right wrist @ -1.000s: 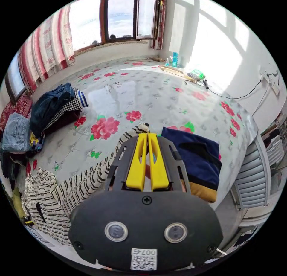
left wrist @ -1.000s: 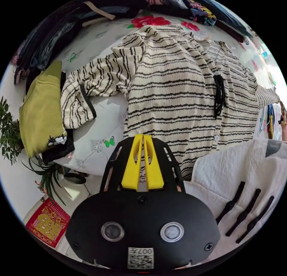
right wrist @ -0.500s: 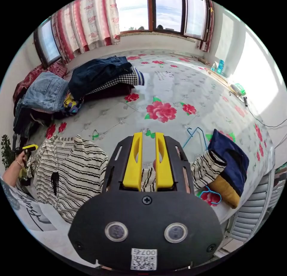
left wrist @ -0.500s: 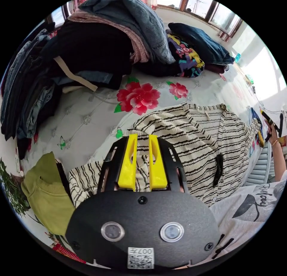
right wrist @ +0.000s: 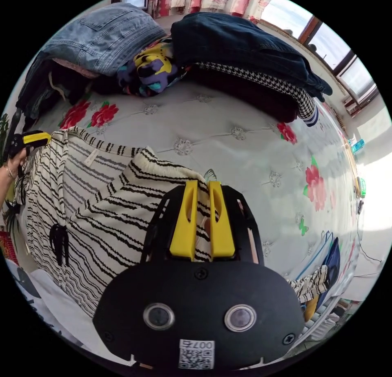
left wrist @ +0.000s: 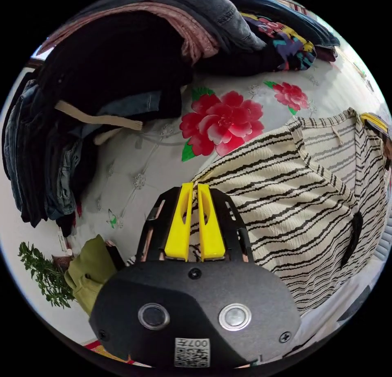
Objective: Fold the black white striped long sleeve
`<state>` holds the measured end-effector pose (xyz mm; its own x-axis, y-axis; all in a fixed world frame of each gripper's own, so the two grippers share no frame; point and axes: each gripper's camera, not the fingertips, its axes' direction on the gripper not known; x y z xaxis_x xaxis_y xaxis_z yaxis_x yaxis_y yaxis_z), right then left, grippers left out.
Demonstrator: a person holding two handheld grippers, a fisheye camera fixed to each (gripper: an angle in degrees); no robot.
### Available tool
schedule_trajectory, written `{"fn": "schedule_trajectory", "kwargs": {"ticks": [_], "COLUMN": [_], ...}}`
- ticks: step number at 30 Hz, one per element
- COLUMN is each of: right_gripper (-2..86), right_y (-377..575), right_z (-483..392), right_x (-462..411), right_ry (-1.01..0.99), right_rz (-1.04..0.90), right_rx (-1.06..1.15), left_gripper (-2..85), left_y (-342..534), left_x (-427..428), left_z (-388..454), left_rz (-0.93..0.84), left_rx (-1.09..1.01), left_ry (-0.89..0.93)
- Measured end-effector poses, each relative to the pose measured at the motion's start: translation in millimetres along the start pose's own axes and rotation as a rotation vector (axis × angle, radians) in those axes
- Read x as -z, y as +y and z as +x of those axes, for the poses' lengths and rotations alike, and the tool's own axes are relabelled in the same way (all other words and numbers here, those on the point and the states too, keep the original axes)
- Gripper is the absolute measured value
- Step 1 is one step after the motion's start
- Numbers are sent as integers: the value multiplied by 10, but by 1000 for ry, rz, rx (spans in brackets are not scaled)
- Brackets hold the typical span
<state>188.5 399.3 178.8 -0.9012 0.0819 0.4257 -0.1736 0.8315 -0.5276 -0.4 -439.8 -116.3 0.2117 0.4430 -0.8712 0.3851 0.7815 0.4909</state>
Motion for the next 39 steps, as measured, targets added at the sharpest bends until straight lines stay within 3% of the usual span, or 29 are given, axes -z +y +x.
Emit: {"fn": "schedule_trajectory", "kwargs": {"ticks": [5,11,18,21,25,30,34,36,39], "right_gripper": [16,8,21,26,31,37,39,41,43], "right_y": [-92,592,1432,1597,1709,1876,2101,2262,2436], "right_z": [194,348,40,-288,-685,-838,-754,-678,-627], "right_x": [43,844,1113,1134,1280,1553,1704,1752,1767], "right_ry": [-103,-90,-250,-362,-372,-382,-334,-322,-315], "right_rz": [-43,217,185,145,155,190,228,239,244], "right_rx": [-67,-157,-186,-132,-26,1,-46,-98,-156], "left_gripper": [37,60,78,99,108,31,26,23,19], "left_y": [143,1315,2978,3298,3266,3091,3346,3688,4173], "left_x": [40,649,669,515,292,266,853,1311,1648], "left_z": [-500,-1232,-1400,-1497,-1610,-1692,-1988,-2383,-2960], "left_rz": [19,231,14,-9,-7,-6,281,493,672], "left_rx": [122,355,557,656,662,530,539,634,825], "left_ry": [164,225,50,123,165,135,239,267,301]}}
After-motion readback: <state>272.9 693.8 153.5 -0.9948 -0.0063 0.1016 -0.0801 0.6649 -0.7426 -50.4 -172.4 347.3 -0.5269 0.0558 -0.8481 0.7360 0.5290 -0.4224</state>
